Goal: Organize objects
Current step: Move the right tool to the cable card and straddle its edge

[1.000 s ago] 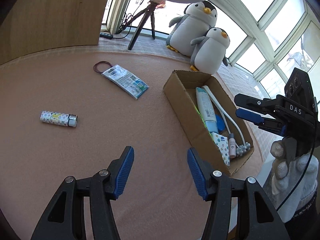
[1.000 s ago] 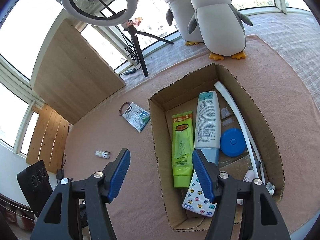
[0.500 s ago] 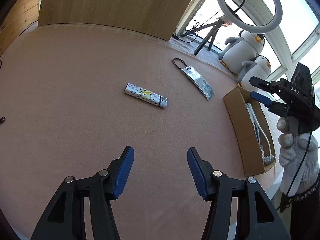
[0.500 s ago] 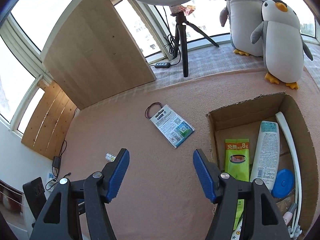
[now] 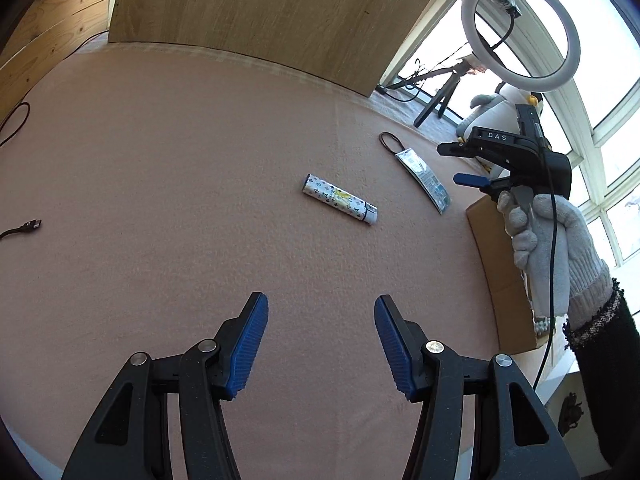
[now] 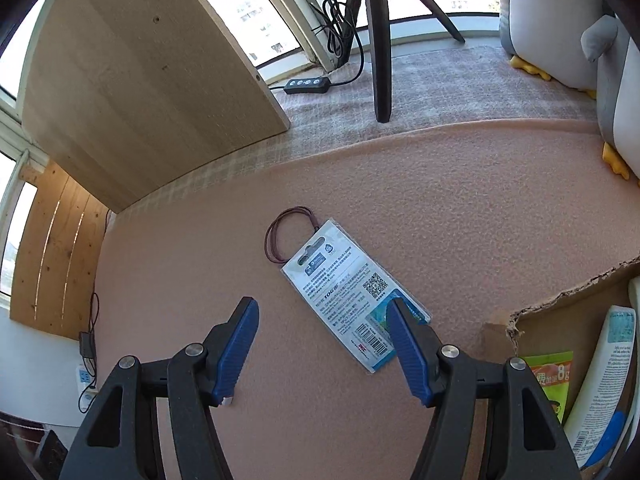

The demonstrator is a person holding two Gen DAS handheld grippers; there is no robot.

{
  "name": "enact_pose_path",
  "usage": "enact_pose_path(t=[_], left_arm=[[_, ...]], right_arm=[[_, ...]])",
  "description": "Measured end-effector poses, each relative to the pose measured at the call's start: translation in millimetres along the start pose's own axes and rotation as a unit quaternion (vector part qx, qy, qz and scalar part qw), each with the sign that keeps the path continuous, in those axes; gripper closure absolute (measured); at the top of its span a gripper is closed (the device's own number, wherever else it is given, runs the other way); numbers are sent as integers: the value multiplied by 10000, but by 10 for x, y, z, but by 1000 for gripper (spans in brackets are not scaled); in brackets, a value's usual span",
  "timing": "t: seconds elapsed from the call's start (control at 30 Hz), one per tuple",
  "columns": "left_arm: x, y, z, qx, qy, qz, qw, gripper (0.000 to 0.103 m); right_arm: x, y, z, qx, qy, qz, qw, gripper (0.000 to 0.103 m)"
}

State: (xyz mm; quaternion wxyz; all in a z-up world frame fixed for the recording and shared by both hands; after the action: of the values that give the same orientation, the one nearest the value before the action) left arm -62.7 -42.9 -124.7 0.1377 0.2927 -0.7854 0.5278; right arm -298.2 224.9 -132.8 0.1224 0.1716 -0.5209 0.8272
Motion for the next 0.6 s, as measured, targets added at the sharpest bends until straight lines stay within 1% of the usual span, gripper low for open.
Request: enact_pose_path(t=[0.27,0.4,0.6], left_arm=[[-6,-104,240,162,-119,-23,9998,44],[-10,-128,279,175,-99,-4,9998,44],[-17,-81,265,130,-78,71,9999,44]], right_arm=[[147,277,-72,-376,197,-50,9991,41],[150,380,-85,-387,273,35,9989,41],[56,450,22,-148,234,273,9992,41]])
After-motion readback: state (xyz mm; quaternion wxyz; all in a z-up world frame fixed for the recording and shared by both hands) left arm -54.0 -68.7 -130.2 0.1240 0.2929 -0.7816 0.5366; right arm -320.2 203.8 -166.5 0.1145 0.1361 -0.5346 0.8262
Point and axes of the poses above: each gripper's, at about its wrist camera, not at the fingertips, and y roughly the way its jaws point, z to its left, x to its top, the point moved 4 cm from there along y, roughly the way its jaws point, and after that the axes turned 7 degrees about -z, right-handed, at the moved point
